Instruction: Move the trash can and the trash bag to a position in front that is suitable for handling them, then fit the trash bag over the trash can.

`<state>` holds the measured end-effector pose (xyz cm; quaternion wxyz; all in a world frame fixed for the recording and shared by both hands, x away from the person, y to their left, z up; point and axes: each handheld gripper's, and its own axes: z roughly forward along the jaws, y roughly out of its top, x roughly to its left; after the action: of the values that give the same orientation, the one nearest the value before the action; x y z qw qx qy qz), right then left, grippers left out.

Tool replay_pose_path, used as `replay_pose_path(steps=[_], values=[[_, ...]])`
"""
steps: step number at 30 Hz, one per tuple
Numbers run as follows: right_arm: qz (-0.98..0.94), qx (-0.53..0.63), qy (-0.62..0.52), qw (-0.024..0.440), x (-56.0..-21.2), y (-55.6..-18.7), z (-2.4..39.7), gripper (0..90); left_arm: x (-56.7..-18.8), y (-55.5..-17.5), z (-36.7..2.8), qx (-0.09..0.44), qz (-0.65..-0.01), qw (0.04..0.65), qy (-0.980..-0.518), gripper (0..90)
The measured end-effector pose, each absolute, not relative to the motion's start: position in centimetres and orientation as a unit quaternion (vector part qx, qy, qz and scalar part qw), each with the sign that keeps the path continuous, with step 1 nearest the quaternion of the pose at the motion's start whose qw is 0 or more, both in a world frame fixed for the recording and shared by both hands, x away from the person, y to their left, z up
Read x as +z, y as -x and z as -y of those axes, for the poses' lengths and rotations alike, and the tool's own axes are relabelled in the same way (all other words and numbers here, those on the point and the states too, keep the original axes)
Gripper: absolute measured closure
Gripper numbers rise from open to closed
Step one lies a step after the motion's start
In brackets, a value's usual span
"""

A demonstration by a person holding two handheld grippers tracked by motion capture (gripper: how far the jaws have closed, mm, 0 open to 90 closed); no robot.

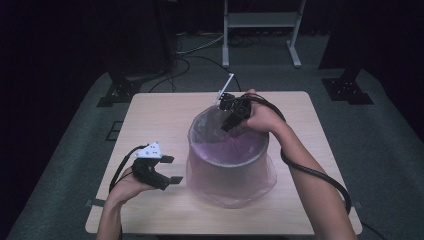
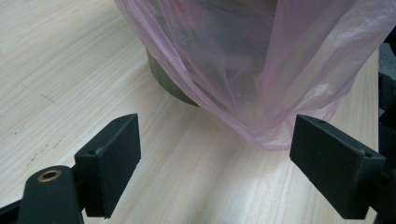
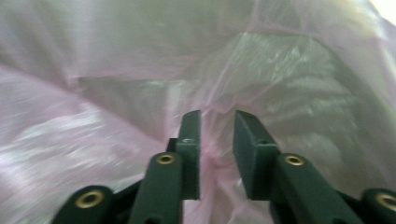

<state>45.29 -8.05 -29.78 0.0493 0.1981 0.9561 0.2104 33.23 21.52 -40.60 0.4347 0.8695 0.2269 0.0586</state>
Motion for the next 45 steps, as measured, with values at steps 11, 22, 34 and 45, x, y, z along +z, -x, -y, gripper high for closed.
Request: replay_pose_path(steps=[11, 22, 34, 45], values=[[-0.921, 0.317, -0.223, 0.038, -27.6, -42.6, 13.6, 46.4, -40.9, -33.4, -21.6, 0.065, -0.232, 0.433, -0.869, 14.2], [-0.901, 0.35, -0.251, 0.048, -27.2, -41.3, 17.3, 31.1, -41.1, -33.5, -21.6, 0.067, -0.238, 0.432, -0.868, 9.1], [-0.885, 0.372, -0.275, 0.058, -27.6, -40.8, 20.2, 27.8, -41.0, -33.5, -21.6, 0.067, -0.237, 0.431, -0.868, 9.0], [-0.877, 0.378, -0.29, 0.064, -28.2, -40.6, 21.6, 27.2, -40.9, -33.5, -21.8, 0.069, -0.24, 0.433, -0.866, 9.0]])
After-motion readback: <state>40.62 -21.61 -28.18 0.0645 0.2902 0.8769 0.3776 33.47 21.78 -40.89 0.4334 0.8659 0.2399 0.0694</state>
